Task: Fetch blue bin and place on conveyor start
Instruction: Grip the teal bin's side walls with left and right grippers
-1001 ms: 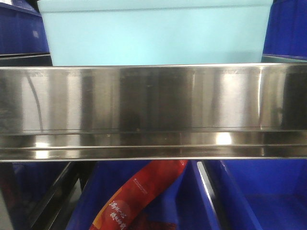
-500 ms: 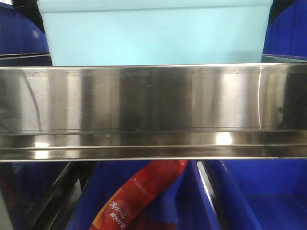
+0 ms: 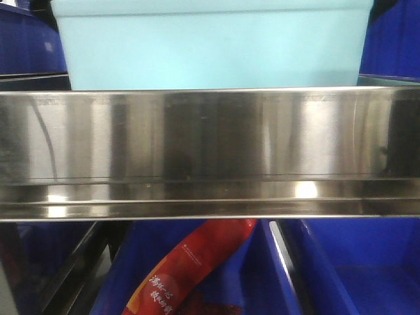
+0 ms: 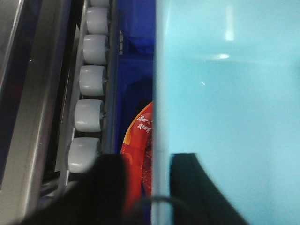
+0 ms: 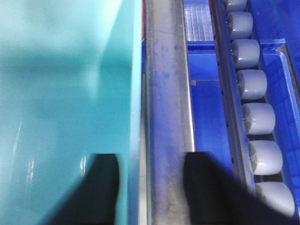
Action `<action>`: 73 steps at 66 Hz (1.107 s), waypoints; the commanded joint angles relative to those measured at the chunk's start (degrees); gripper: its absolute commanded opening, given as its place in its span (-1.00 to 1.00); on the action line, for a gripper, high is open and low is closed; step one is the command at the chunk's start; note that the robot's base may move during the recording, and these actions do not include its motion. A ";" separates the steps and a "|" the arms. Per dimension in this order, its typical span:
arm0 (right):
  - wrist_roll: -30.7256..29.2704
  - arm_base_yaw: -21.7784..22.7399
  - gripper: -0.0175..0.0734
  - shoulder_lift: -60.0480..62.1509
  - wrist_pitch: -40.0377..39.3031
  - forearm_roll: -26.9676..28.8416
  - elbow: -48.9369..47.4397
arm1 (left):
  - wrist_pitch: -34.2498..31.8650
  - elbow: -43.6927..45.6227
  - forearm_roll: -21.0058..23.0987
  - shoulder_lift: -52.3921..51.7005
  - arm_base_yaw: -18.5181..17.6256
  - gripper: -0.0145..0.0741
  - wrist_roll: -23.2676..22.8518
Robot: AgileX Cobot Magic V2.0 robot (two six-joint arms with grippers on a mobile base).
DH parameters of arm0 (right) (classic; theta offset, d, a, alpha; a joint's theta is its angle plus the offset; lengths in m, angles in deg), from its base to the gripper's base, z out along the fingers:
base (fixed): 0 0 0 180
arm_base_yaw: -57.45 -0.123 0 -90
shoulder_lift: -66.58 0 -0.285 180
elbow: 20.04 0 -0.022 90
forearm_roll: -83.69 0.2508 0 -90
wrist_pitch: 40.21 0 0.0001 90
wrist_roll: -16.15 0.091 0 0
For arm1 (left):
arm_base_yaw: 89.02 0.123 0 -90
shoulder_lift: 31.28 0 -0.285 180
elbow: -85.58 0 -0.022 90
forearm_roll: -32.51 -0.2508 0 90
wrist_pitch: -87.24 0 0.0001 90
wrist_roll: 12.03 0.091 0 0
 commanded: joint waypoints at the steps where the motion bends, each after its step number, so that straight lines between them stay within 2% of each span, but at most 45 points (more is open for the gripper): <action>1: 0.02 0.12 -0.88 0.62 -1.00 -0.92 -0.30 | 0.31 0.27 0.07 -0.18 -0.37 -0.79 -0.40; 2: 0.02 0.12 -0.96 0.62 -1.00 -0.92 -0.30 | 0.31 0.27 0.07 -0.21 -0.37 -0.82 -0.40; 4: 0.02 0.12 -0.97 0.62 -1.00 -0.92 -0.30 | 0.43 0.27 0.22 -0.21 -0.37 -0.92 -0.49; 38: 0.02 -0.16 -0.97 0.84 -0.57 -1.02 -0.56 | 0.18 0.27 0.22 0.05 -0.37 -0.92 -0.95; 57: 0.85 -2.65 -0.97 7.61 0.54 -2.10 -0.31 | 1.37 0.27 -0.40 -6.45 -1.90 -0.92 -2.15; 62: 2.90 -3.65 -0.97 9.85 0.59 -4.08 0.81 | 1.51 -0.21 -2.99 -8.79 -3.02 -0.92 -4.37; 73: 10.07 -7.23 -0.97 17.14 -2.87 -11.13 8.10 | 1.49 -6.12 -12.21 -14.88 -7.92 -0.92 -11.26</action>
